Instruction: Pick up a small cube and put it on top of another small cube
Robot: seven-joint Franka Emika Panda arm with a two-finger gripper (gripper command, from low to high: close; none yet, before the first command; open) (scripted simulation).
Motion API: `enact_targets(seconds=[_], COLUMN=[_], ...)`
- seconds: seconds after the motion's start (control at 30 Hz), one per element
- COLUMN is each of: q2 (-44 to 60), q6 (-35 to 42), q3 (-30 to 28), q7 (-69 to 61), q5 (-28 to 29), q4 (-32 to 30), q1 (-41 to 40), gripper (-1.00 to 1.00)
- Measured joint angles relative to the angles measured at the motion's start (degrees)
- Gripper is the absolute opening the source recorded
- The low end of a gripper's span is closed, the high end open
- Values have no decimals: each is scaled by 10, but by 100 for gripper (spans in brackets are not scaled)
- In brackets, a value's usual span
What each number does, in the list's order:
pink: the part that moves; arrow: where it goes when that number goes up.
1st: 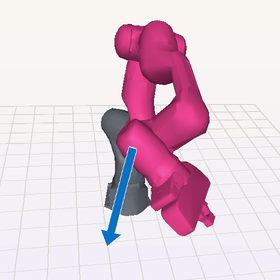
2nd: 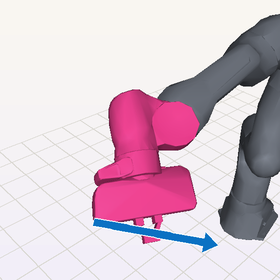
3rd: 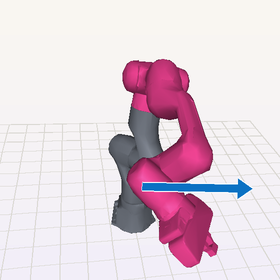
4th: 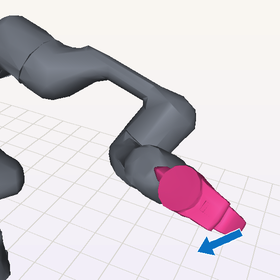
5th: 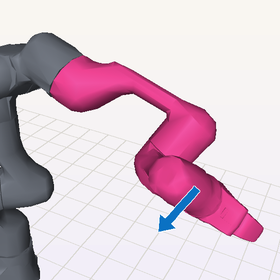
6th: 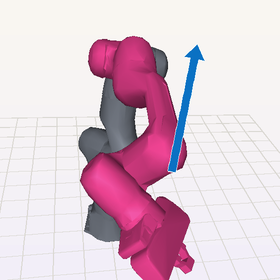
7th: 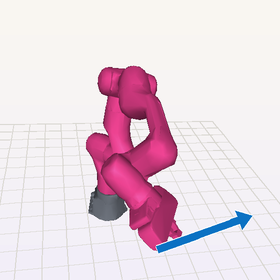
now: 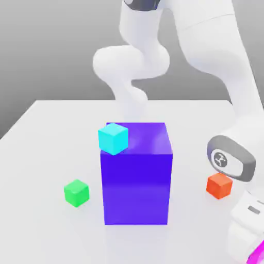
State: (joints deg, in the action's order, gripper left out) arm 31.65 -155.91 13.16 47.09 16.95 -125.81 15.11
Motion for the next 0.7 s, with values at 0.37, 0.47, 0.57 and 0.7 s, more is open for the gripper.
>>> enact_targets(seconds=[0.37,0.47,0.57,0.7], q2=[-133,-187,-241,-326], q6=[48,42,36,27], q3=[16,-21,-62,-116], q7=[-17,21,62,131], q5=[-60,-79,-96,-119], q4=[-29,-81,-137,-226], q1=[-48,-85,-122,-223], gripper=[-100,-100,-100,-100])
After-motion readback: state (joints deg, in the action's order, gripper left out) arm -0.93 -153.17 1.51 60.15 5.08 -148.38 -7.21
